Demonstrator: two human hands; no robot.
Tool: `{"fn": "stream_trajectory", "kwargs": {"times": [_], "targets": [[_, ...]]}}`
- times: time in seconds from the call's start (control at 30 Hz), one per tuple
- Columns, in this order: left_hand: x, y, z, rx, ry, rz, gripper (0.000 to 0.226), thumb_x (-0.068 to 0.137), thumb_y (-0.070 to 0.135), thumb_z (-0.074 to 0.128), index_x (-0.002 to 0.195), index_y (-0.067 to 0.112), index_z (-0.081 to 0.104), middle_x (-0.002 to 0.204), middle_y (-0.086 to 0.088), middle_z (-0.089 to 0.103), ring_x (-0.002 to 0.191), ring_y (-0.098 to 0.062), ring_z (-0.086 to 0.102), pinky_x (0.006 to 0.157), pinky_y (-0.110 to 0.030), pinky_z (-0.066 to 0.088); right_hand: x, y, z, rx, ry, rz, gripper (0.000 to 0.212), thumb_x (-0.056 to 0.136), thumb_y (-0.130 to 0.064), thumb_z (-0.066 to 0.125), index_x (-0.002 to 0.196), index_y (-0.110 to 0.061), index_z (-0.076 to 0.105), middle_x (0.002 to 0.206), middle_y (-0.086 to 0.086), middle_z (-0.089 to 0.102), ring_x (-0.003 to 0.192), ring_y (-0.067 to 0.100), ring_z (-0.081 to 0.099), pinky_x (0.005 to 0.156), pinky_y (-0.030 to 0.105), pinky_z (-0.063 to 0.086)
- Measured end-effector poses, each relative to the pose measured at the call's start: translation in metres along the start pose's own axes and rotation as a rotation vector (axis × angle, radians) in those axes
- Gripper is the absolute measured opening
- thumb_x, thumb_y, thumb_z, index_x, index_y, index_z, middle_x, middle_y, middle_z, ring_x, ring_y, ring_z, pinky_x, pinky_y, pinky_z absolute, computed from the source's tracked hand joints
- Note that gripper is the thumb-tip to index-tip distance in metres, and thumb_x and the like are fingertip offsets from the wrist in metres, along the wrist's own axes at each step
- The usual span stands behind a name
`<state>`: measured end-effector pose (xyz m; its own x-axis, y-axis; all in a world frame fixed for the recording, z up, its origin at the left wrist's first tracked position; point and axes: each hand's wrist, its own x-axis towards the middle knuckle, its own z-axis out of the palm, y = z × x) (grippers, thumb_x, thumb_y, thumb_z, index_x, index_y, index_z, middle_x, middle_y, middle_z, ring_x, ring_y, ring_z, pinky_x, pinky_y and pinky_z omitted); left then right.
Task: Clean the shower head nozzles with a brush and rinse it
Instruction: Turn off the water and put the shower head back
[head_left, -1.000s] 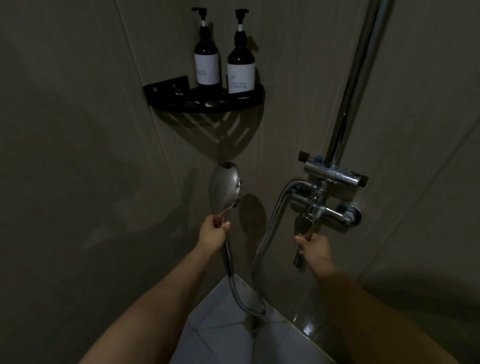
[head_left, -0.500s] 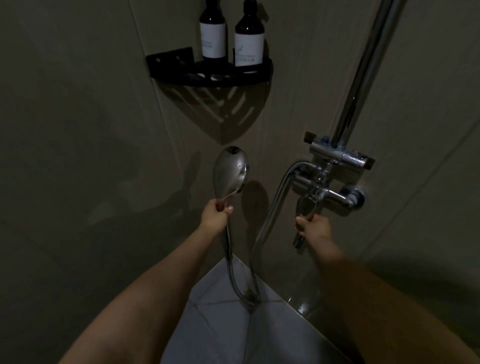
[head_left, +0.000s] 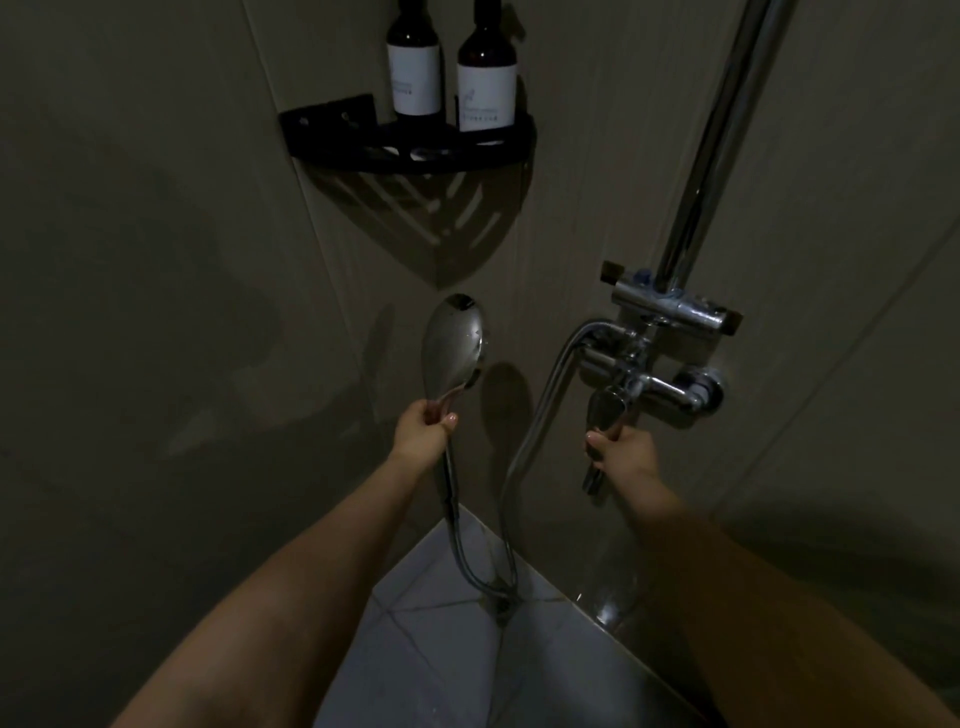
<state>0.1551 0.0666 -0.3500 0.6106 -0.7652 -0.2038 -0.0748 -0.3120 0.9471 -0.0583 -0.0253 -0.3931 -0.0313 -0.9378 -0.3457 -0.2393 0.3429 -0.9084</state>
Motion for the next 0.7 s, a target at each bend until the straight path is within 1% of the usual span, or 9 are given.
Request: {"fn": "stream_trajectory", "kwargs": {"times": [0.03, 0.07, 0.13, 0.2, 0.27, 0.4, 0.5, 0.6, 0.7], "targets": [[0.0002, -0.0007, -0.0013, -0.012, -0.007, -0.009, 0.007, 0.088, 0.004, 0.056, 0.090, 0.010, 0.052, 0.094, -0.009, 0.055, 0.091, -0.018, 0.050, 0.078, -0.025, 0.041, 0.0014, 0.0007, -0.0001, -0.003, 0.002, -0.006, 0.007, 0.084, -0.004, 0.062, 0.088, 0.001, 0.067, 0.073, 0.009, 0.061, 0.087, 0.028, 0.060, 0.078, 0.040, 0.050], [-0.0001, -0.0009, -0.0023, -0.031, -0.012, -0.021, 0.010, 0.089, 0.004, 0.056, 0.085, 0.012, 0.052, 0.092, -0.008, 0.055, 0.090, -0.018, 0.050, 0.077, -0.024, 0.041, 0.0019, 0.0008, -0.0001, -0.009, 0.003, -0.011, 0.005, 0.084, -0.004, 0.063, 0.084, -0.001, 0.067, 0.069, 0.006, 0.059, 0.086, 0.027, 0.060, 0.075, 0.037, 0.050], [0.0005, -0.0019, -0.0034, -0.065, -0.010, -0.038, 0.021, 0.089, 0.003, 0.055, 0.075, 0.017, 0.050, 0.085, -0.004, 0.056, 0.090, -0.019, 0.051, 0.075, -0.024, 0.042, 0.0028, 0.0010, 0.0002, -0.010, 0.001, -0.005, 0.010, 0.084, -0.004, 0.063, 0.075, -0.008, 0.065, 0.065, 0.003, 0.058, 0.087, 0.028, 0.061, 0.079, 0.040, 0.050], [0.0016, -0.0029, -0.0035, -0.077, 0.001, -0.042, 0.024, 0.088, 0.002, 0.056, 0.072, 0.019, 0.049, 0.082, -0.003, 0.056, 0.091, -0.019, 0.052, 0.076, -0.024, 0.043, 0.0021, 0.0002, 0.0009, 0.007, -0.006, 0.000, 0.007, 0.084, -0.004, 0.063, 0.078, -0.008, 0.065, 0.071, 0.007, 0.061, 0.090, 0.031, 0.062, 0.082, 0.043, 0.051], [0.0029, -0.0042, -0.0034, -0.086, -0.005, -0.046, 0.024, 0.088, 0.002, 0.056, 0.073, 0.019, 0.050, 0.082, -0.003, 0.057, 0.090, -0.019, 0.053, 0.079, -0.026, 0.044, 0.0031, 0.0012, 0.0011, 0.001, -0.001, -0.002, 0.008, 0.084, -0.005, 0.063, 0.078, -0.009, 0.065, 0.082, 0.013, 0.062, 0.096, 0.035, 0.063, 0.088, 0.048, 0.050], [0.0028, -0.0051, -0.0032, -0.073, -0.012, -0.028, 0.026, 0.088, 0.002, 0.056, 0.070, 0.019, 0.049, 0.073, 0.002, 0.054, 0.070, -0.011, 0.050, 0.060, -0.014, 0.041, 0.0028, 0.0016, 0.0017, 0.003, 0.015, 0.011, 0.027, 0.084, -0.006, 0.064, 0.063, -0.020, 0.056, 0.086, 0.015, 0.061, 0.101, 0.039, 0.063, 0.093, 0.051, 0.049], [0.0004, -0.0040, -0.0037, -0.065, -0.001, -0.017, 0.026, 0.088, 0.002, 0.056, 0.070, 0.019, 0.049, 0.072, 0.002, 0.053, 0.063, -0.005, 0.047, 0.050, -0.005, 0.040, 0.0039, 0.0025, 0.0019, 0.000, 0.015, 0.006, 0.029, 0.083, -0.005, 0.065, 0.060, -0.021, 0.055, 0.084, 0.015, 0.061, 0.100, 0.041, 0.063, 0.093, 0.051, 0.049], [0.0015, -0.0061, -0.0048, -0.066, -0.001, -0.024, 0.025, 0.088, 0.002, 0.057, 0.071, 0.019, 0.050, 0.070, 0.003, 0.053, 0.065, -0.007, 0.047, 0.057, -0.014, 0.040, 0.0039, 0.0026, 0.0010, -0.006, 0.015, 0.007, 0.029, 0.082, -0.005, 0.065, 0.060, -0.020, 0.055, 0.077, 0.013, 0.061, 0.098, 0.040, 0.063, 0.092, 0.053, 0.050], [0.0025, -0.0079, -0.0058, -0.076, -0.019, -0.023, 0.025, 0.088, 0.002, 0.056, 0.071, 0.019, 0.050, 0.071, 0.002, 0.053, 0.067, -0.008, 0.048, 0.060, -0.017, 0.039, 0.0007, 0.0001, 0.0002, -0.005, 0.014, 0.009, 0.030, 0.083, -0.005, 0.064, 0.060, -0.019, 0.054, 0.074, 0.011, 0.061, 0.091, 0.033, 0.062, 0.087, 0.048, 0.049]]}}
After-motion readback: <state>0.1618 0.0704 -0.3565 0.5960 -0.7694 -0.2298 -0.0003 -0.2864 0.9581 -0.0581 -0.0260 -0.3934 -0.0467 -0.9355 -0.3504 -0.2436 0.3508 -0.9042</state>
